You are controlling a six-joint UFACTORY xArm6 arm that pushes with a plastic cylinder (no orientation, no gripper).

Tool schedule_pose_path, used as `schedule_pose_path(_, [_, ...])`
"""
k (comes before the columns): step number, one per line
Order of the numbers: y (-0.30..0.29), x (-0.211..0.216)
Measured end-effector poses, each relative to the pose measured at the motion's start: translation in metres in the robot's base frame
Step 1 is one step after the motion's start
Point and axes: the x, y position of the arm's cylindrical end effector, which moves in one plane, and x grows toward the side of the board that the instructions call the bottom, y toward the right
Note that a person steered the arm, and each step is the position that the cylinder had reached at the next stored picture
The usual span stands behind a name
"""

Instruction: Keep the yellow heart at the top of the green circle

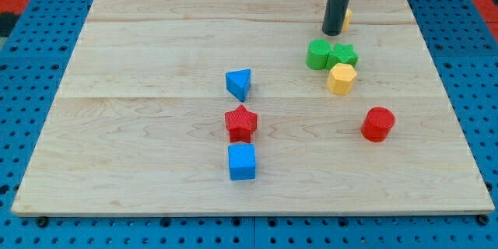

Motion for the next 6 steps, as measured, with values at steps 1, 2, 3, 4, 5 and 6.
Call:
schedule_pose_path(1, [0.043,-0.004])
schedule_pose_path(2, [0.052,-0.03])
schedule_pose_path(3, [0.025,-0.056])
schedule_pose_path(4, [0.002,-0.028])
schedule_pose_path(5, [0.002,-0.011])
schedule_pose_path(6, [0.009,-0.004])
